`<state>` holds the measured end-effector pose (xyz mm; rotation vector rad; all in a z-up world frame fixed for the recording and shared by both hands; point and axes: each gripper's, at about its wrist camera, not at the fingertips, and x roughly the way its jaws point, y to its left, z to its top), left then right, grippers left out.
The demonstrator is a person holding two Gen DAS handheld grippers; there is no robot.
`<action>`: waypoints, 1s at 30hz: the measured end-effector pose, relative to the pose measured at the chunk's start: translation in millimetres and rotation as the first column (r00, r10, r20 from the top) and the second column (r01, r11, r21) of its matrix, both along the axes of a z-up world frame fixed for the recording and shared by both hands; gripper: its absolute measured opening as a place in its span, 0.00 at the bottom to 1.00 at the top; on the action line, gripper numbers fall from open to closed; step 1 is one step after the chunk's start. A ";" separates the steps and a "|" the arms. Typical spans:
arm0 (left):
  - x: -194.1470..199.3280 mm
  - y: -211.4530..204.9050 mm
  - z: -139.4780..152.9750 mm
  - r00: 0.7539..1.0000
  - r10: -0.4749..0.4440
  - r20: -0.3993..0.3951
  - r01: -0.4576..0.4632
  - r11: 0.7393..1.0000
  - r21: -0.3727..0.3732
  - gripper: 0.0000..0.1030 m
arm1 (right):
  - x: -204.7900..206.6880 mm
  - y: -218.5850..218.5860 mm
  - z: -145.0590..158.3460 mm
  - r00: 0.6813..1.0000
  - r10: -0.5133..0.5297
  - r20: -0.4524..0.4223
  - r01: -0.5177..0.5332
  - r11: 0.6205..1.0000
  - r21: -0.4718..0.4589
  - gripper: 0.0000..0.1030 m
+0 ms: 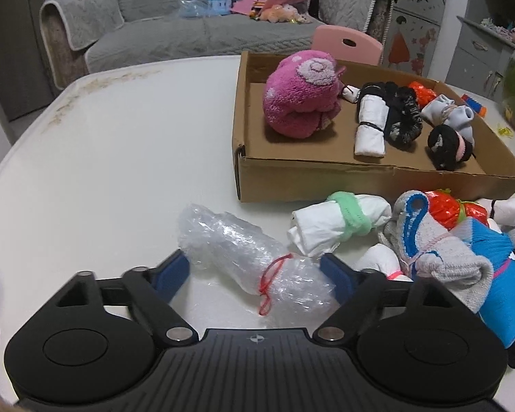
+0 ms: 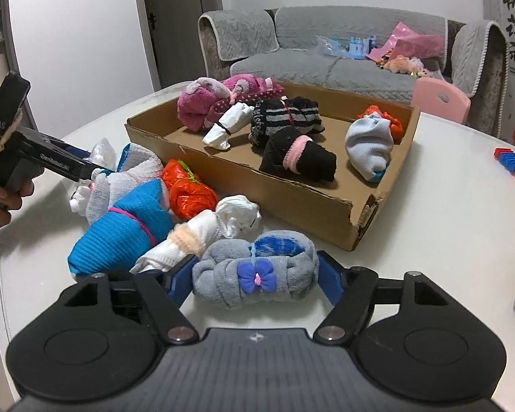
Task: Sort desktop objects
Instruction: 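Grasp the bubble-wrap bundle with the left gripper while the right gripper grasps the grey flower sock, then carry the bubble-wrap bundle and grey sock over the box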
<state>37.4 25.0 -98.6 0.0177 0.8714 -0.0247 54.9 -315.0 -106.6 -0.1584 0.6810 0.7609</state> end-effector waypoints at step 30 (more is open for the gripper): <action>-8.1 19.8 91.9 0.969 -0.229 0.091 0.230 0.973 -0.002 0.47 | 29.3 -74.2 50.6 0.990 -0.012 -0.138 0.051 0.958 0.282 0.59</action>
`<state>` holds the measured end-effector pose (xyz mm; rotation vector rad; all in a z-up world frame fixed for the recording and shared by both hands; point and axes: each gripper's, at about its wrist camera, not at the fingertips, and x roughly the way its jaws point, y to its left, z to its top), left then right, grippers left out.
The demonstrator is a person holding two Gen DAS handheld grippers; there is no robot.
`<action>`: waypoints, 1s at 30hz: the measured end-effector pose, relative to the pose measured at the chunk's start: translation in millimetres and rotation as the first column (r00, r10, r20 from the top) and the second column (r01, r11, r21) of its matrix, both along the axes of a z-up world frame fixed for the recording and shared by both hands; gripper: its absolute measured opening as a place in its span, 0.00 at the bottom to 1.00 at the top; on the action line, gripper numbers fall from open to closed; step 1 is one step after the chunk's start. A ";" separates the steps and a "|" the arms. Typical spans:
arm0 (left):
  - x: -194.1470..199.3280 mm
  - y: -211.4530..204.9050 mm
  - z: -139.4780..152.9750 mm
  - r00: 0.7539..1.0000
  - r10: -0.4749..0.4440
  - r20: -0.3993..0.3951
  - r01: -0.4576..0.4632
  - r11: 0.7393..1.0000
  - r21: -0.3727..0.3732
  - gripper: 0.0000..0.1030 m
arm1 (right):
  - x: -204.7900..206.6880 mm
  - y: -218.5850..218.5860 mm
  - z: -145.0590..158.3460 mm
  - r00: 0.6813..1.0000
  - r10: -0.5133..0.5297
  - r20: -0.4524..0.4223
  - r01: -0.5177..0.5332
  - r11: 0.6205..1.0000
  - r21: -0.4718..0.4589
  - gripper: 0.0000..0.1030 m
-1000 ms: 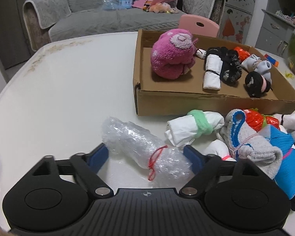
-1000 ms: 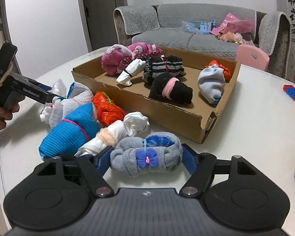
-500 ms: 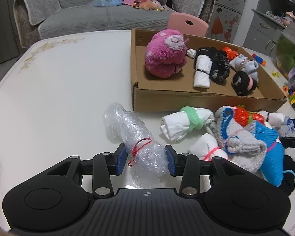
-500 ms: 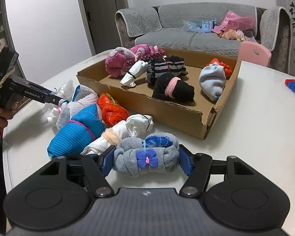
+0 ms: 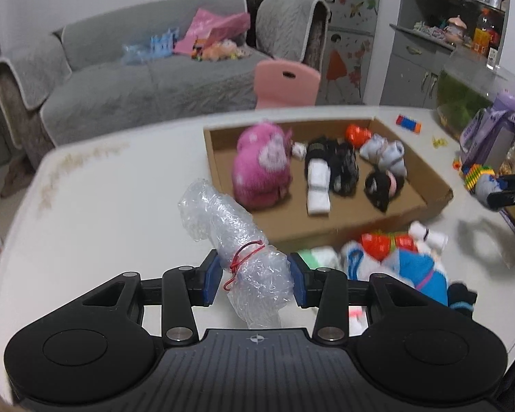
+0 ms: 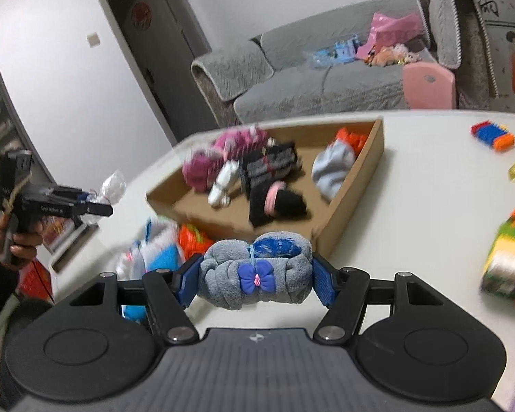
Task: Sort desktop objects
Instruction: 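Carry the bubble-wrap bundle and grey sock over the box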
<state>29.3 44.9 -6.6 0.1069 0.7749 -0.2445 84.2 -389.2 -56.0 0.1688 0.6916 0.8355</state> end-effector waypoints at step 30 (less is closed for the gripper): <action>102.4 -73.2 20.2 0.987 -0.157 0.023 0.157 0.987 -0.044 0.47 | 85.7 66.0 54.8 0.996 0.075 0.044 -0.076 0.997 0.024 0.59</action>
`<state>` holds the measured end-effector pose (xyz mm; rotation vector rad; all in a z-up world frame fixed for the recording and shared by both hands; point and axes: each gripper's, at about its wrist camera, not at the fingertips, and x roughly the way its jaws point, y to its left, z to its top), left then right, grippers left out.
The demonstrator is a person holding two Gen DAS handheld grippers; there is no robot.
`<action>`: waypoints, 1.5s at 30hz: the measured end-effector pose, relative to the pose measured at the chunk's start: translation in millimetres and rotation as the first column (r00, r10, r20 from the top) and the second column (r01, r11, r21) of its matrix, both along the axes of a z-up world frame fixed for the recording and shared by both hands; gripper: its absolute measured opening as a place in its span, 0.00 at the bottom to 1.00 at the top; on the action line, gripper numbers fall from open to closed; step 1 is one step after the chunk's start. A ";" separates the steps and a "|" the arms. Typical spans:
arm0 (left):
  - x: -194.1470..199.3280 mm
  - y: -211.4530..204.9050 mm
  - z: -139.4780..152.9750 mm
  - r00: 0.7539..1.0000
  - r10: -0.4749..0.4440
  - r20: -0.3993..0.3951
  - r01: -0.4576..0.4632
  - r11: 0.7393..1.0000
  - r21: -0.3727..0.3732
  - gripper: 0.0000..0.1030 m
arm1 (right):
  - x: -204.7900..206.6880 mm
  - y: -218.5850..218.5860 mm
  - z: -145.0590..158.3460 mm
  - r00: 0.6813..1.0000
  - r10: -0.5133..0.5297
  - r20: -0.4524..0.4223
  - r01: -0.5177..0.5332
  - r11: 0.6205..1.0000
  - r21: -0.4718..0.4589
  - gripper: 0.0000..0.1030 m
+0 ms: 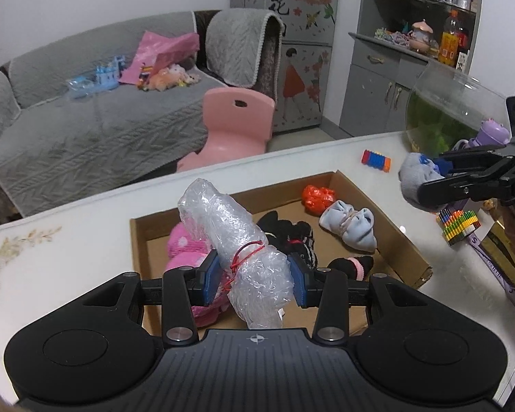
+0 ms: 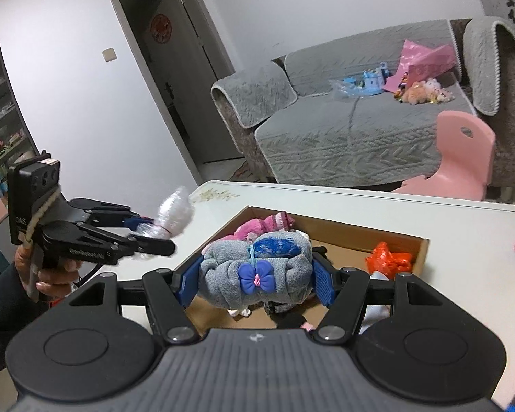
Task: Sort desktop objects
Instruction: 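Carry the bubble-wrap bundle and grey sock over the box, then open both grippers to drop the items into the box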
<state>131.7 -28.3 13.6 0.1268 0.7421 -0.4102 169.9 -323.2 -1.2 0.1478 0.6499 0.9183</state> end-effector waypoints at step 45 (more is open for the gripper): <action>107.1 -52.9 -75.0 0.997 -0.017 -0.080 0.021 0.999 0.050 0.73 | 55.7 45.2 -60.9 0.998 -0.051 -0.035 0.039 0.955 -0.295 0.61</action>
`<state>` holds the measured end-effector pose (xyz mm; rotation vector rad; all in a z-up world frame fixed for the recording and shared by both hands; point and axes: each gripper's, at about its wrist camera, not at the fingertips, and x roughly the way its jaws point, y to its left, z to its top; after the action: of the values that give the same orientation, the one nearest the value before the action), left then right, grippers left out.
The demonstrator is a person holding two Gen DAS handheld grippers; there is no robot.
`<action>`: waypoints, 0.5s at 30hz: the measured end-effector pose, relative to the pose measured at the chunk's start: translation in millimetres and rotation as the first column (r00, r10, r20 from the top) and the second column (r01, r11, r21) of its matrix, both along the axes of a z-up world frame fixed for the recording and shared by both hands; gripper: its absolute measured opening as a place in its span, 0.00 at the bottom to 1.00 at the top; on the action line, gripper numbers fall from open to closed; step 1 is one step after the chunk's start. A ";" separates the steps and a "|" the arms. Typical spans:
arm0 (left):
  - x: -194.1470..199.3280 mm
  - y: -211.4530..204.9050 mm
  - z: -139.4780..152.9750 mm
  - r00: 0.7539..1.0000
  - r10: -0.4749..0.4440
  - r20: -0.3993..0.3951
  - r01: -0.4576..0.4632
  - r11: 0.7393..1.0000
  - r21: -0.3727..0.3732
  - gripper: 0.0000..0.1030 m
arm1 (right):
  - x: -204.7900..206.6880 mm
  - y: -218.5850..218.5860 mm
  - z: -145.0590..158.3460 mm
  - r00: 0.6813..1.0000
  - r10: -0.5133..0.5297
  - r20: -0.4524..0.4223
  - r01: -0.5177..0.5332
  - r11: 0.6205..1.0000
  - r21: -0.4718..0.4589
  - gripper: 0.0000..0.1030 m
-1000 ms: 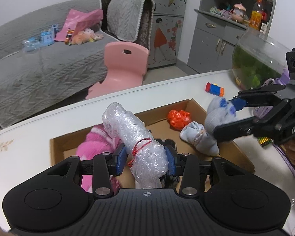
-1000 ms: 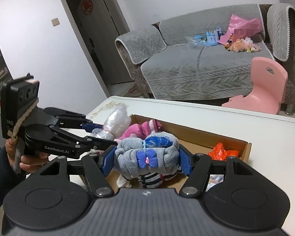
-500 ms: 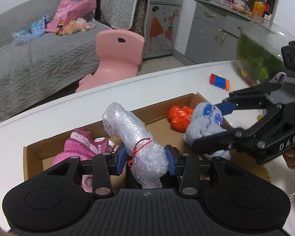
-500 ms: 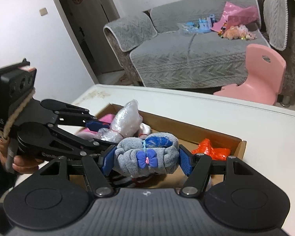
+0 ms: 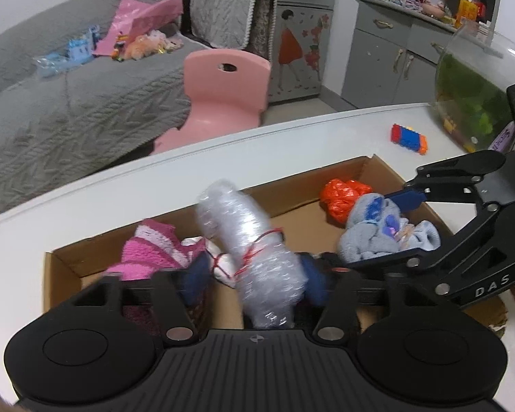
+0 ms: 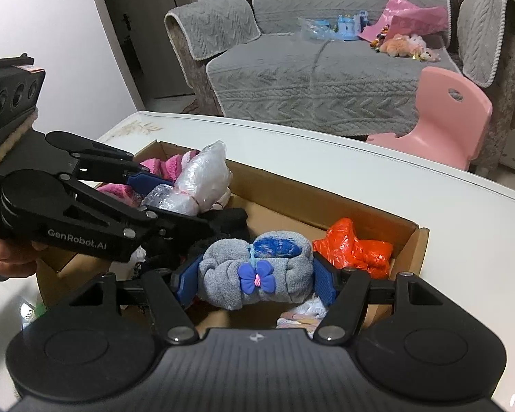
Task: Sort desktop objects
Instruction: 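Open both grippers to drop the items into the box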
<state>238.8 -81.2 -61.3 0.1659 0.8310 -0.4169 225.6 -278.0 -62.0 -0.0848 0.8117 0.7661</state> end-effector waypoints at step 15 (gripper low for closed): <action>-30.7 19.3 22.5 0.999 0.030 0.023 -0.029 0.999 -0.029 0.83 | -12.5 -4.7 23.0 0.998 -0.030 0.058 0.028 0.999 0.035 0.67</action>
<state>208.1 -61.9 -38.8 0.1320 0.8029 -0.3978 213.1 -282.7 -39.0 -0.0646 0.7425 0.7469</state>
